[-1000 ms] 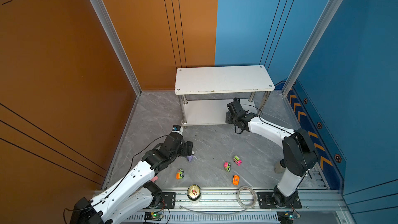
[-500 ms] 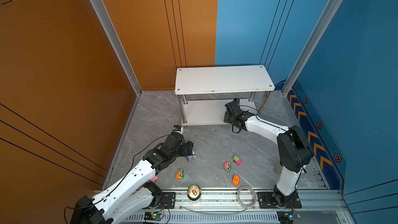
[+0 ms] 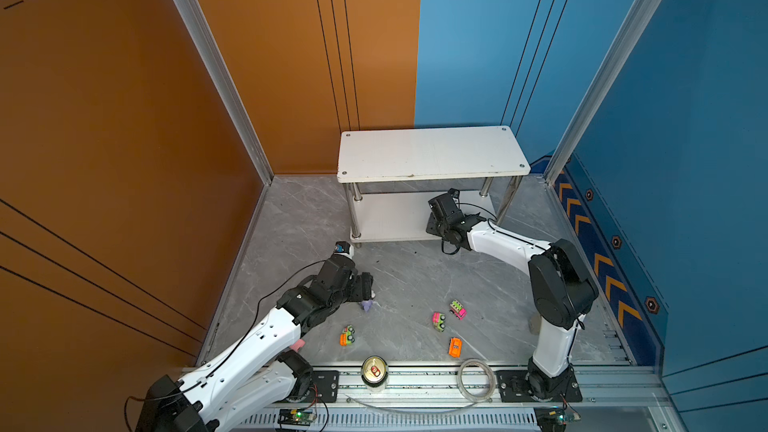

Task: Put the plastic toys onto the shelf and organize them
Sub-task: 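Lower the Kuromi figure onto the lower tier and open the right gripper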

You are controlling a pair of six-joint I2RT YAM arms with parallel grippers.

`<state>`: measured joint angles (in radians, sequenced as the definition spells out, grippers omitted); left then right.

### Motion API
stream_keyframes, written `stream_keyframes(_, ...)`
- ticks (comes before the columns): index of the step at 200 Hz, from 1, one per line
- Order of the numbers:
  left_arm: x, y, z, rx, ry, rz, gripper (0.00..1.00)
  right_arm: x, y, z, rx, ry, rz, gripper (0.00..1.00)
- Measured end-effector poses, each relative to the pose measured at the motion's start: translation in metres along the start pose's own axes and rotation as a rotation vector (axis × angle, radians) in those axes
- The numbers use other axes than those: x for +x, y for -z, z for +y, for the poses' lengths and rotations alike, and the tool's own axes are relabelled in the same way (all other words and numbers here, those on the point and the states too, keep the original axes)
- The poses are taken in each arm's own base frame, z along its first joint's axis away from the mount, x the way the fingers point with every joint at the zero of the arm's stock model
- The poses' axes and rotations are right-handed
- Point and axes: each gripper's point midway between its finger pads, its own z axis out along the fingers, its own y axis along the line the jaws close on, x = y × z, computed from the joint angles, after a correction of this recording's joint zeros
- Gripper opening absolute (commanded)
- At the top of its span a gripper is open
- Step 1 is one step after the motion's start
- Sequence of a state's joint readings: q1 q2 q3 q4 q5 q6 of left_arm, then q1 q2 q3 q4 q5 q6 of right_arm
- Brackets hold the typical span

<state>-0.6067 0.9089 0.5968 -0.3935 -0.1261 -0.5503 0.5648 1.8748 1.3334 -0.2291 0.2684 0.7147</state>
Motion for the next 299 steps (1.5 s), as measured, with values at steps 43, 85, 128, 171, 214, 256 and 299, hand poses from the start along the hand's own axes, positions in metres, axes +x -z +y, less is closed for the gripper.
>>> stream_keyframes(43,-0.001,0.001,-0.001,0.004,0.001,-0.006,0.82,-0.001,0.001,0.004,-0.003,0.002,0.003,0.45)
stream_keyframes(85,-0.001,0.001,0.000,0.004,0.001,-0.006,0.82,0.000,0.001,0.003,0.004,0.002,0.006,0.56)
stream_keyframes(128,-0.001,0.001,0.000,0.004,0.001,-0.006,0.83,0.000,0.001,0.003,0.004,0.002,0.007,0.61)
stream_keyframes(171,-0.001,0.001,0.000,0.004,0.001,-0.006,0.83,0.003,0.002,0.007,-0.002,0.005,0.009,0.65)
stream_keyframes(214,-0.001,0.001,0.000,0.003,0.001,-0.005,0.83,0.010,0.006,0.016,-0.020,0.014,0.017,0.67)
stream_keyframes(256,-0.001,0.001,0.000,0.004,0.001,-0.006,0.83,0.009,0.011,0.021,-0.035,0.013,0.014,0.67)
stream_keyframes(299,-0.003,0.004,-0.001,0.010,0.003,-0.016,0.83,0.011,0.011,0.023,-0.042,0.015,0.017,0.68)
